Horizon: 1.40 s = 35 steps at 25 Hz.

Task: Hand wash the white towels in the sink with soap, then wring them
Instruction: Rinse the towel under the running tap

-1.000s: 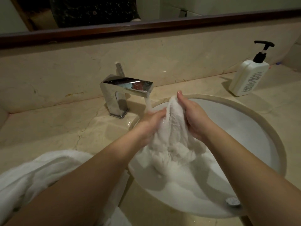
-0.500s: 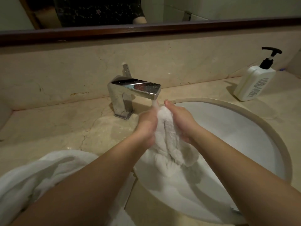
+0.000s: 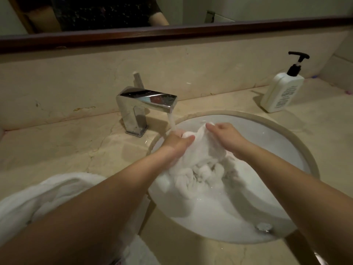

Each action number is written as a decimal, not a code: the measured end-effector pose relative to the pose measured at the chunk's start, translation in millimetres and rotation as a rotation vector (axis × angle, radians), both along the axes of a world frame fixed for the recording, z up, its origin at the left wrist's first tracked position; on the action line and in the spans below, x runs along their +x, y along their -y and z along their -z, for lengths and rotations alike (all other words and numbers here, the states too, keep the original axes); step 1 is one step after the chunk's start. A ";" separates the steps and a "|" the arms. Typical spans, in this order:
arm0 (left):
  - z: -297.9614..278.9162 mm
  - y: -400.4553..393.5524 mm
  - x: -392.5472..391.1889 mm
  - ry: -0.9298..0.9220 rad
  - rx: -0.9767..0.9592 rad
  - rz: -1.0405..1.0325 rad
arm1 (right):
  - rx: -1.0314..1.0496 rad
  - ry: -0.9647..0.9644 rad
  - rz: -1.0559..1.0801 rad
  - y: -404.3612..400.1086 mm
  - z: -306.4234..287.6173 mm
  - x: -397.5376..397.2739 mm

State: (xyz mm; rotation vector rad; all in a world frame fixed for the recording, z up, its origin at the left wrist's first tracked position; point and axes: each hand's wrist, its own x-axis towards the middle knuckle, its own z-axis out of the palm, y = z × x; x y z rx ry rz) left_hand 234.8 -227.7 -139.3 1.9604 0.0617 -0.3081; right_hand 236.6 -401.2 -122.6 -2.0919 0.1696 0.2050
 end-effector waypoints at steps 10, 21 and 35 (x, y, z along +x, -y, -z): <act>22.3 33.5 5.4 0.136 0.392 0.401 | -0.554 -0.130 -0.478 43.5 27.4 -6.4; 2.0 29.3 16.6 -0.050 -0.278 0.183 | 0.212 0.121 -0.131 43.3 -1.2 -3.8; 6.6 23.7 14.8 -0.399 -0.713 -0.328 | 0.471 0.042 -0.055 -18.6 7.3 -10.4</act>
